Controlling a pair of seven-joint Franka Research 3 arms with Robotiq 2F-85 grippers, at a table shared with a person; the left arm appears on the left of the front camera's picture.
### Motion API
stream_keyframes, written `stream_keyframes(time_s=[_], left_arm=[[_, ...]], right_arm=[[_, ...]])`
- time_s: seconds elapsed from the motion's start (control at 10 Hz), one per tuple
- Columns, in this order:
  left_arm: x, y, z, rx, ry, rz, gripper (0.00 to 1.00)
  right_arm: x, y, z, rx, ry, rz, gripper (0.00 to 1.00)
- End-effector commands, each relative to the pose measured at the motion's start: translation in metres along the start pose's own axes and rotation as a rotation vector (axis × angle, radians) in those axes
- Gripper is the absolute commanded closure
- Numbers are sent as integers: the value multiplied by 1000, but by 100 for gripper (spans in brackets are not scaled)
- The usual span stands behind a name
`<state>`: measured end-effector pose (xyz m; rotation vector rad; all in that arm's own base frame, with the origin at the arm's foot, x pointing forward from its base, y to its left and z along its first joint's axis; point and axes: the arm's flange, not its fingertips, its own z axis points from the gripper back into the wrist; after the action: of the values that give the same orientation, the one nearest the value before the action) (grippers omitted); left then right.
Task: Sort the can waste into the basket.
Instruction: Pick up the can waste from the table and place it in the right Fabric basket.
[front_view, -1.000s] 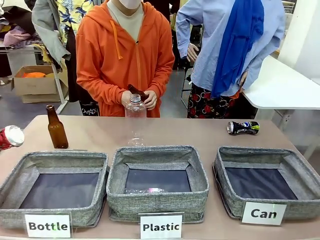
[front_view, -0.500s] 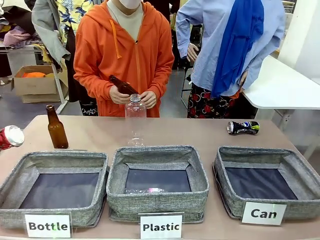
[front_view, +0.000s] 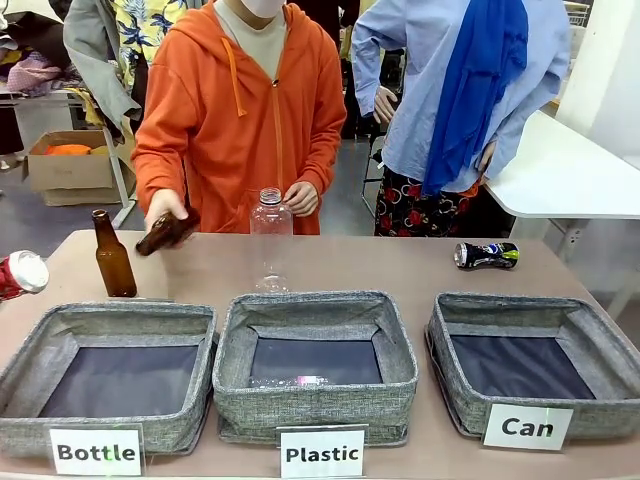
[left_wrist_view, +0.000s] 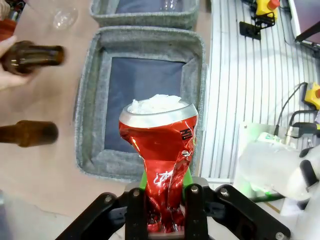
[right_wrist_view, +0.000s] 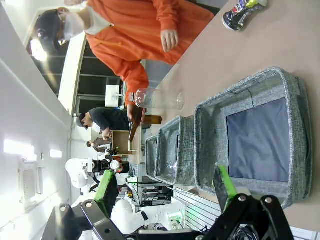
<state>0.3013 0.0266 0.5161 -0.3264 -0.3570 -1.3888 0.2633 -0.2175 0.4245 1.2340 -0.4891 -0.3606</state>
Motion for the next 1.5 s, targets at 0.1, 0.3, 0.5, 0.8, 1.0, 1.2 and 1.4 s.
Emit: stream_keyframes(time_s=[0.1,0.3,0.5,0.8,1.0,1.2,1.4], left_arm=[[-24,13,77,-56,-176,42,77],[-70,23,112,-107,-213,-7,77],[-133,7,137,-73,-279,34,77],[-188,-19,141,-5,-368,135,77],[-194,-26,137,9,-386,140,77],[-187,-26,136,12,-379,157,77],[-172,-27,134,17,-360,194,77]], right_arm=[[1,1,1,14,-5,17,0],[1,1,1,14,-5,17,0],[1,1,1,14,-5,17,0],[1,1,1,14,-5,17,0],[1,1,1,14,-5,17,0],[1,1,1,14,-5,17,0],[1,1,1,14,-5,17,0]])
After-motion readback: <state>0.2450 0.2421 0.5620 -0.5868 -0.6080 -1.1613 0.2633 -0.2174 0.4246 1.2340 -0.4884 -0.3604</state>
